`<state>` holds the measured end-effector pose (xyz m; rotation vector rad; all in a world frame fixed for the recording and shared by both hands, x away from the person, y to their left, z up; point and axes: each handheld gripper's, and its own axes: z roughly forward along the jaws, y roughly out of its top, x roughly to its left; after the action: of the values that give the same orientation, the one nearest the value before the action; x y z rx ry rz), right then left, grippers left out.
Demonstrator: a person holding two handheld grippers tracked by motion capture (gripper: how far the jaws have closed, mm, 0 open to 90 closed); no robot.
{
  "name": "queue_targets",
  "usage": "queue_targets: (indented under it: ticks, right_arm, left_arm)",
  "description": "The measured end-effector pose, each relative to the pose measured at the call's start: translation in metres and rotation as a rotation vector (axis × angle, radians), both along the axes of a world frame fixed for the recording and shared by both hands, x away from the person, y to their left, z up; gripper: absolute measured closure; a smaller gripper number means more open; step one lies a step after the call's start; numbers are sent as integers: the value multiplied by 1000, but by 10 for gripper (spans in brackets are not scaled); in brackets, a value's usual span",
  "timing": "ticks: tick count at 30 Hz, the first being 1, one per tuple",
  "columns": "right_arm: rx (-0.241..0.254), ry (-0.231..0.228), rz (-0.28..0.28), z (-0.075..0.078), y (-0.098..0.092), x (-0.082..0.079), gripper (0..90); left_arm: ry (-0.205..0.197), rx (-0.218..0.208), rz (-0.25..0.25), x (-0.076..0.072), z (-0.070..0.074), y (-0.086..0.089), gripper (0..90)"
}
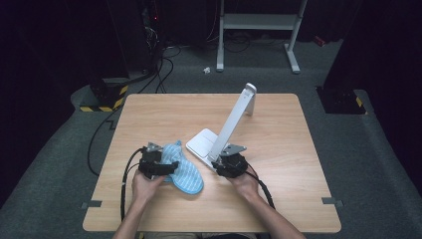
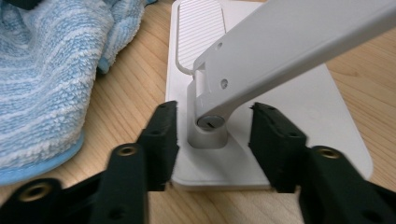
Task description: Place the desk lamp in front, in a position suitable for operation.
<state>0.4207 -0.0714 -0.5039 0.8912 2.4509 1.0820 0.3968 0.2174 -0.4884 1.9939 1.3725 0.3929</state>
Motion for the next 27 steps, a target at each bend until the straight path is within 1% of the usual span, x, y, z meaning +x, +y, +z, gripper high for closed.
queue_targets:
  ticks: [1,2,4,6,7,8,10,14,16,20,24,25,26,27]
  right_arm:
    - [-4,-2,8,-1,1,1,642]
    - [-5,5,21,-3,1,2,669]
    - [5,2,33,-3,0,2,679]
    - [12,-1,51,-1,-3,3,713]
    - [24,17,56,0,-6,3,735]
    - [31,26,73,-1,-10,4,737]
    - [31,20,92,-1,-17,3,739]
    - [26,21,116,-2,-27,-3,742]
    - [24,18,140,-2,-33,-7,744]
    - [14,20,199,-1,-48,-19,746]
    - [15,27,237,0,-63,-30,742]
    - [12,29,241,0,-65,-32,735]
    - [7,22,241,0,-66,-33,705]
    - [-7,13,238,0,-67,-34,625]
  left_arm:
    - [5,10,0,2,-2,-1,280]
    - [13,24,-4,3,-4,-3,289]
    - [25,59,-14,5,-8,-7,309]
    - [33,99,-25,7,-10,-11,325]
    - [39,117,-30,8,-10,-12,332]
    - [41,130,-28,8,-10,-14,337]
    - [43,150,-27,8,-10,-17,342]
    - [44,154,-27,8,-10,-17,348]
    - [42,155,-30,8,-10,-17,346]
    - [32,155,-36,6,-11,-17,326]
    - [26,168,-47,6,-13,-20,314]
    - [27,168,-50,6,-13,-20,317]
    - [29,166,-50,6,-13,-20,325]
    - [28,168,-49,6,-13,-20,340]
